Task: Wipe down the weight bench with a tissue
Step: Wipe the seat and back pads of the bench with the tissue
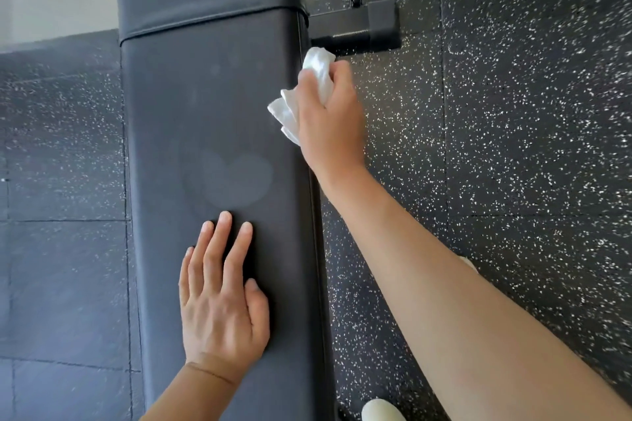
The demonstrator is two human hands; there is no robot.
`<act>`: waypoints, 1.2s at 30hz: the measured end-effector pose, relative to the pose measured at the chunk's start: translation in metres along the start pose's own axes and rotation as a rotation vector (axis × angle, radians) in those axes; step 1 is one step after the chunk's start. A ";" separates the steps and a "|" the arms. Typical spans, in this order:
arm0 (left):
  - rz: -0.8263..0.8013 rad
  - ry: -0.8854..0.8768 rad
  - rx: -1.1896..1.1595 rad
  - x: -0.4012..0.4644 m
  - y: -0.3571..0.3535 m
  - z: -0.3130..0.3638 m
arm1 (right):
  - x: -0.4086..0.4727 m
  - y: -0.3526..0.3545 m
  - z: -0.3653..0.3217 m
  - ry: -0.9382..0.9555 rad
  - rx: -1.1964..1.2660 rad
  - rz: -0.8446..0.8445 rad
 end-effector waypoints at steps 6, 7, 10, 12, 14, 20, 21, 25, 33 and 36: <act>0.023 -0.011 -0.014 -0.001 -0.001 -0.001 | -0.088 0.021 0.032 0.053 0.007 0.013; 0.029 -0.010 -0.016 -0.002 -0.001 0.000 | -0.110 0.026 0.040 0.049 0.012 0.008; 0.050 -0.031 -0.025 -0.003 -0.001 0.000 | -0.170 0.044 0.067 0.032 0.019 -0.002; 0.067 -0.034 -0.027 -0.003 0.000 0.000 | -0.207 0.053 0.082 0.031 0.040 -0.001; 0.087 -0.033 -0.032 -0.003 0.001 0.000 | -0.241 0.060 0.096 0.021 0.062 0.002; 0.102 -0.060 -0.054 -0.005 0.003 0.004 | -0.314 0.081 0.129 -0.002 0.060 -0.041; 0.100 -0.059 -0.056 -0.005 0.002 0.004 | -0.319 0.083 0.130 -0.006 0.045 -0.045; 0.118 -0.041 -0.055 -0.006 0.004 0.005 | -0.311 0.082 0.126 -0.080 0.026 -0.048; 0.124 -0.064 -0.068 -0.006 0.001 0.000 | -0.156 0.037 0.058 0.019 0.014 0.085; 0.114 -0.062 -0.056 -0.005 0.000 -0.001 | -0.110 0.024 0.041 0.016 0.005 0.101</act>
Point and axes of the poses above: each hand's wrist, its own x-axis towards the middle knuckle, its own y-axis out of the back of the hand, z = x × y, the point moved 5 cm from there along x, towards the middle knuckle, and after that the axes turned 2 degrees about y, right-handed, at the moved point
